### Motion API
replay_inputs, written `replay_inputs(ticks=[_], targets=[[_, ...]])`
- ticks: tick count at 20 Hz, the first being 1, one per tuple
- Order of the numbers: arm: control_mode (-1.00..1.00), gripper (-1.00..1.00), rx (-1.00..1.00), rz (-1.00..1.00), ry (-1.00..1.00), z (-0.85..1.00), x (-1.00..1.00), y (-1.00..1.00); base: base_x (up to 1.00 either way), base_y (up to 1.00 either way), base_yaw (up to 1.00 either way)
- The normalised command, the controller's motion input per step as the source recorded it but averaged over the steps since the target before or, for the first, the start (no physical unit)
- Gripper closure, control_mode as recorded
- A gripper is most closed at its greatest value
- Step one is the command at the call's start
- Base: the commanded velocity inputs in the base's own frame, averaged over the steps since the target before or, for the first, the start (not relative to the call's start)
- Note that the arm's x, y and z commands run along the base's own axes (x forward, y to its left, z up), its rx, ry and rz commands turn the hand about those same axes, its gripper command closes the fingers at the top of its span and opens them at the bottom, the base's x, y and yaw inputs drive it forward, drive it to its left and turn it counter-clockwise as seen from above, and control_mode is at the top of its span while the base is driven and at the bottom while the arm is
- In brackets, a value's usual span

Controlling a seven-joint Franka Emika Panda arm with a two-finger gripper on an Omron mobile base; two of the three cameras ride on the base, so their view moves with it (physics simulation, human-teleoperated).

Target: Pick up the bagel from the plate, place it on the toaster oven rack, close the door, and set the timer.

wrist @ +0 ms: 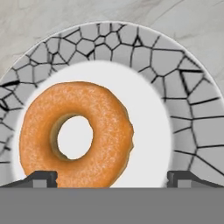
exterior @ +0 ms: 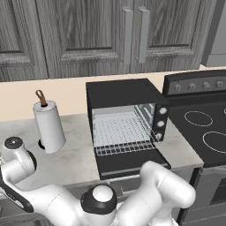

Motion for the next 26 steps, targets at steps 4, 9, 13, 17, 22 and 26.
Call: replay_inputs(ticks=[4, 9, 13, 17, 22, 26], targets=[[-1.0, -1.0, 0.05, -0.03, 0.0, -0.06, 0.06, 0.0, 0.0, 0.0, 0.0], [-1.0, -1.0, 0.09, -0.03, 0.0, 0.0, 0.0, 0.0, 0.0, 0.0, 0.0], [-1.0, -1.0, 0.13, -0.05, 0.0, 0.0, -0.02, 0.0, 0.0, 0.0, 0.0], [-1.0, -1.0, 0.07, -0.1, 0.03, 0.0, 0.0, 0.0, 0.0, 0.0, 0.0], [-1.0, -1.0, 0.03, -0.13, 0.07, 0.0, 0.01, 0.0, 0.0, 0.0, 0.0], [-1.0, -1.0, 0.02, -0.17, 0.13, 0.0, 0.08, 0.0, 0.0, 0.0, 0.0]])
